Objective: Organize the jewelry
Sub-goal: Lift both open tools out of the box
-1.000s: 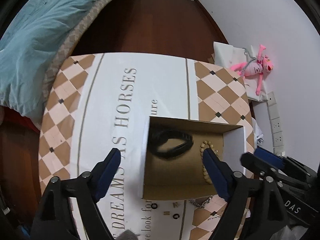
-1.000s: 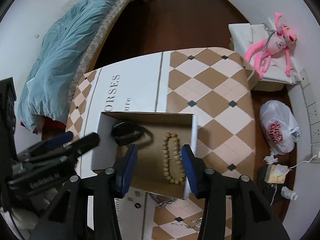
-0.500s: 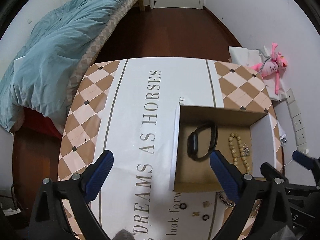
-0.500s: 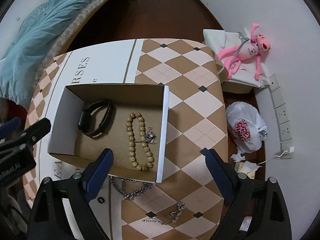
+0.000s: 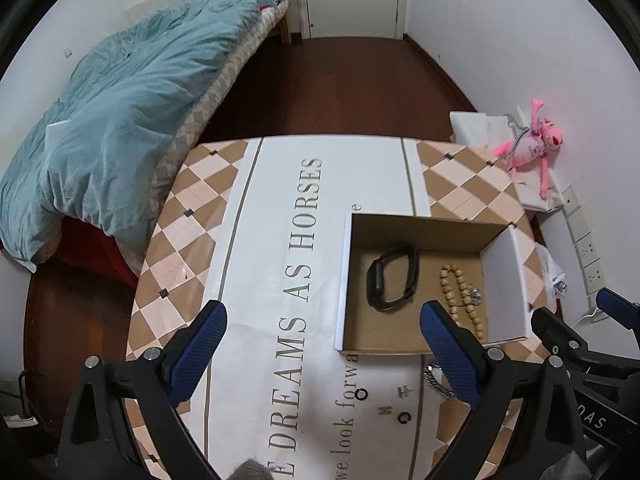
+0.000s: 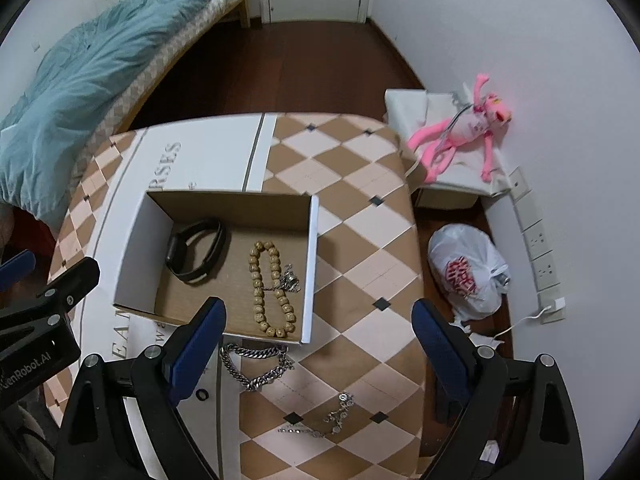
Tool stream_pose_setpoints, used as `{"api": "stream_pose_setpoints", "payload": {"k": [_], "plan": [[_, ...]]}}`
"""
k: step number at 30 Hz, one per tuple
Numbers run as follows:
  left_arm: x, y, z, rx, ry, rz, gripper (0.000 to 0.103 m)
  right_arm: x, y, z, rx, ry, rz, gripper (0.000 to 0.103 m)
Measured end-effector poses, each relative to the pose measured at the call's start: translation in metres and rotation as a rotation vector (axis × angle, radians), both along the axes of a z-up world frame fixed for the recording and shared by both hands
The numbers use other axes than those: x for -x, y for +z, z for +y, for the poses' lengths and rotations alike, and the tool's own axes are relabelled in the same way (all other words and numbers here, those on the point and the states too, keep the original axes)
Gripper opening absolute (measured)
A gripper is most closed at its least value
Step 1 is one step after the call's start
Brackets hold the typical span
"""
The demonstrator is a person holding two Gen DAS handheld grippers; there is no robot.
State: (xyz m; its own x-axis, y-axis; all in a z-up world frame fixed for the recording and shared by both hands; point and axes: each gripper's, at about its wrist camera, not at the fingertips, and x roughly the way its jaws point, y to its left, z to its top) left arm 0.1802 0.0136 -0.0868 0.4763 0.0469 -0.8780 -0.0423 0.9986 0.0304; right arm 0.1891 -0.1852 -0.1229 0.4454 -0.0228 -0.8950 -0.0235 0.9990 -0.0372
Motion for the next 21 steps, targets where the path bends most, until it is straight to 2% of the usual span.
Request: {"api": "stream_pose_setpoints", "payload": {"k": [6,13,17,21], "plan": [[0.021,0.031,-0.003,0.016,-0.007,-0.059,0.099,0.026,0.037,-0.003,-0.01,-0.011,-0.089,0.095],[0.046,0.058,0.001,0.031,0.009,-0.129,0.099,0.057,0.07,-0.008,-0.066,-0.015,-0.158,0.095],[0.058,0.056,0.006,0.02,0.036,-0.14,0.099,0.073,0.064,-0.015,-0.103,-0.034,-0.139,0.095],[0.071,0.031,0.012,-0.007,0.055,-0.114,0.099,0.083,0.024,-0.031,-0.13,-0.086,-0.051,0.095]]}}
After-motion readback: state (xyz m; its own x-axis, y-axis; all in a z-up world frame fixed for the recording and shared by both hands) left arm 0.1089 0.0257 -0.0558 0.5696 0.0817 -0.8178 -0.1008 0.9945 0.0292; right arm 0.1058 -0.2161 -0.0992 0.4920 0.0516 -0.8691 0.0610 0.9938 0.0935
